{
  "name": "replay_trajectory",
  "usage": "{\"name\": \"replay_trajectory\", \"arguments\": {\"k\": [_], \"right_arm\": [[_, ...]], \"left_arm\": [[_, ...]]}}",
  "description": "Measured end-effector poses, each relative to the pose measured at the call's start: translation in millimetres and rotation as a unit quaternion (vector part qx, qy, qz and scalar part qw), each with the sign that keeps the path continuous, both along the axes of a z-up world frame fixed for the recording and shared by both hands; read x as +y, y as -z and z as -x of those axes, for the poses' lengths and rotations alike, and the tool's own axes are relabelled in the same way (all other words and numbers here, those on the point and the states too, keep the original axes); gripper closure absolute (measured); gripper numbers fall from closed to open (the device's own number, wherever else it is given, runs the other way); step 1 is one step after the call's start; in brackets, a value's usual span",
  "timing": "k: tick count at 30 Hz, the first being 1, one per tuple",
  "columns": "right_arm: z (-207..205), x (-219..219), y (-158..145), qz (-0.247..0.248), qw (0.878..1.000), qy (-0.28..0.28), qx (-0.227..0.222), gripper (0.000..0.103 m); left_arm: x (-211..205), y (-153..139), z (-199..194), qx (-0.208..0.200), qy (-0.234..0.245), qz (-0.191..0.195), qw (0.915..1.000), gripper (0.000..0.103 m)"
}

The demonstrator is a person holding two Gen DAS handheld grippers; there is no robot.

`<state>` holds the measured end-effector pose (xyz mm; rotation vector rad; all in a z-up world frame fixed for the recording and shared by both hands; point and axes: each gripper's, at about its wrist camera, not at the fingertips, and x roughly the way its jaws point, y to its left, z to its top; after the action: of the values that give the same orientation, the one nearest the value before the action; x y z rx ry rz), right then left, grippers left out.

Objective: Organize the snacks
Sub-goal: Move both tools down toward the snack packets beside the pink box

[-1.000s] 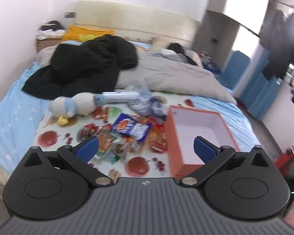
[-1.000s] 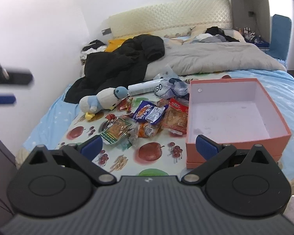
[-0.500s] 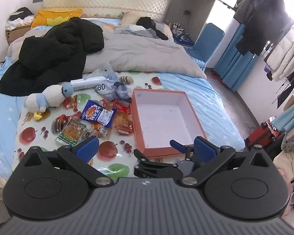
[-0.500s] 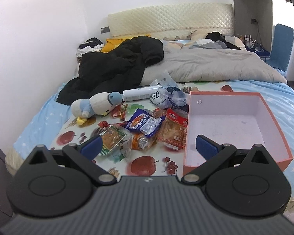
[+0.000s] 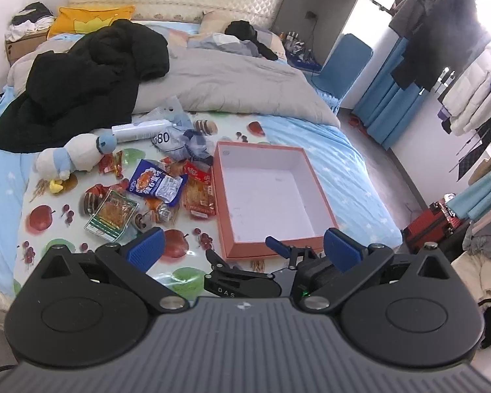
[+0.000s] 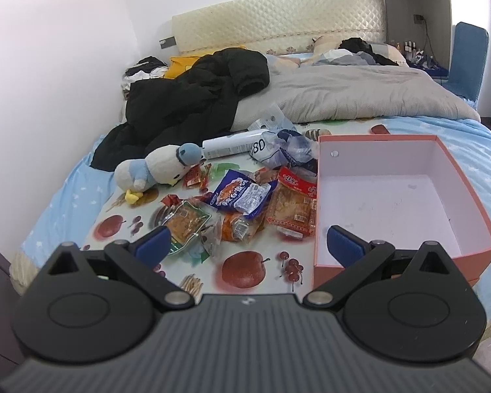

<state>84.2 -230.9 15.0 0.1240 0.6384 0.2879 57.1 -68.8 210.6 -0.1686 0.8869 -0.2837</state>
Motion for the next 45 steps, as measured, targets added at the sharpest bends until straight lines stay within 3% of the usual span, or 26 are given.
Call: {"name": "replay_trajectory", "arguments": {"k": [12,24,45], "right_arm": [[-10,3,9,0.003,1.000,0.000,0.012,0.000],[-30,13,25,0.005,0.999,-0.009,0.031,0.000],[-122,43,66,0.018,0.998,-0.037,0.050,0.000]], "left_arm": [[6,6,-15,-0.004,-0.012,0.000,0.9999,0.000],[9,25,-59,0.000,-0.012,-0.011,0.9999,0.000],[23,118,-215,0.075,-0.019,-0.004,0.9970,0.000]]}}
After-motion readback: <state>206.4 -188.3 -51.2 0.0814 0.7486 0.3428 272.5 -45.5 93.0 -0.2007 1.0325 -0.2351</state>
